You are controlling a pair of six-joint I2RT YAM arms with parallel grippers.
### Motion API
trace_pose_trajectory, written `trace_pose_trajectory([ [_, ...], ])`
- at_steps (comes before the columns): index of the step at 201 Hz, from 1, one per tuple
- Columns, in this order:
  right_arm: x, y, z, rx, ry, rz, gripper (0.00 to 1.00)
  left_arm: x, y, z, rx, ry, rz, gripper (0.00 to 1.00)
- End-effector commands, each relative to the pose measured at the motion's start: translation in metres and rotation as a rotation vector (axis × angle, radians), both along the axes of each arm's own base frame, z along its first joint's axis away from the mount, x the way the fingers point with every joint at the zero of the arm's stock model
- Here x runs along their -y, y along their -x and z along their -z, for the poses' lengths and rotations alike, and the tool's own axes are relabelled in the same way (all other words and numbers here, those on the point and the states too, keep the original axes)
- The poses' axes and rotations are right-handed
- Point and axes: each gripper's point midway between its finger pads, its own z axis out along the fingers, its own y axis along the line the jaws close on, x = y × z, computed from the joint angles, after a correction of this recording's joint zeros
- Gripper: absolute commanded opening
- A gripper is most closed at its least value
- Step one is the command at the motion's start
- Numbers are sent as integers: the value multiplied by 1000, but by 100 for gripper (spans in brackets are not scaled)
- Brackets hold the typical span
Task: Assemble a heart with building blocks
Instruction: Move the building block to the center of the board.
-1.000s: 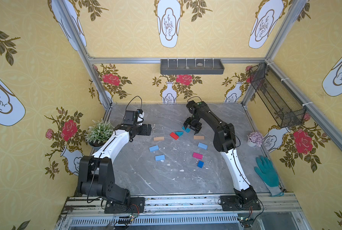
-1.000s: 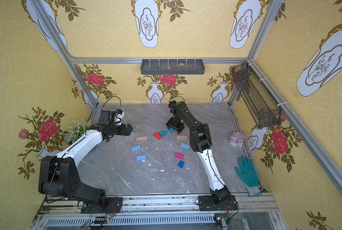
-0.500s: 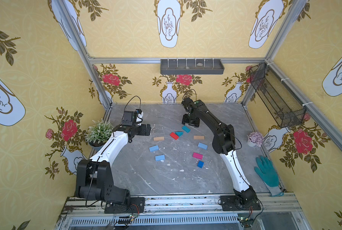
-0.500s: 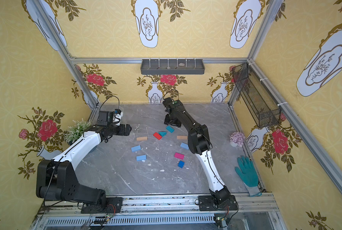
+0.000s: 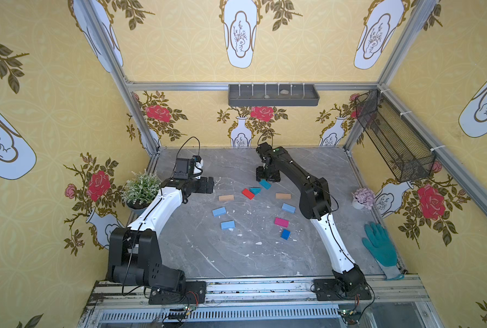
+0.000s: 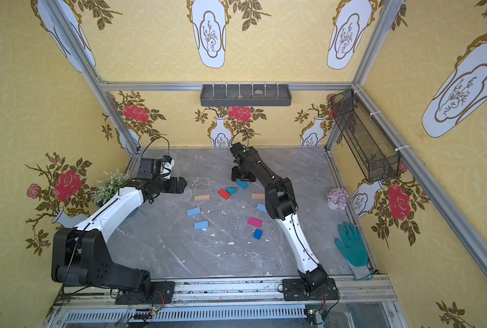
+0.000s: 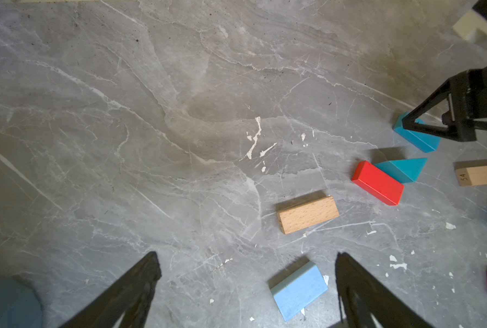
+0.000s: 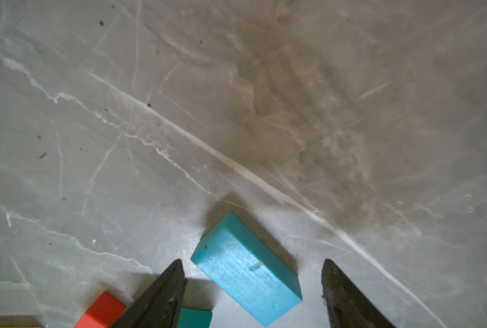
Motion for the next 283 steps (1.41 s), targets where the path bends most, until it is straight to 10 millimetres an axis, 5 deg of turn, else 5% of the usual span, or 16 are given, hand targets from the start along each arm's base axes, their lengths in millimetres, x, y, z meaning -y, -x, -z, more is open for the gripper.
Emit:
trace_pose_trajectory([
  [1,-4,-1,3,6,-7,-38,77,-2,1,1,-4,-5,-7,97],
  [28,5,1,8,-2,40,-39,73,-3,0,1,-4,-4,-9,97],
  [69,28,9,11,-17,130,-30,41,-3,-1,2,-7,-4,-9,97],
  [92,43,16,10,-25,190,-24,32,-3,-2,2,-6,-2,-8,97],
  [153,95,39,6,-105,182,234,26,1,-5,0,-3,18,-4,97],
  [200,114,55,22,-184,3,552,26,0,-6,-2,2,19,-7,97],
  [241,132,44,19,-161,-80,768,30,2,-9,-7,8,25,-5,97],
  [263,136,34,14,-134,-95,810,40,3,-9,-7,8,33,-7,97],
  [283,138,29,12,-131,-110,824,75,3,-9,-6,6,40,-9,97],
])
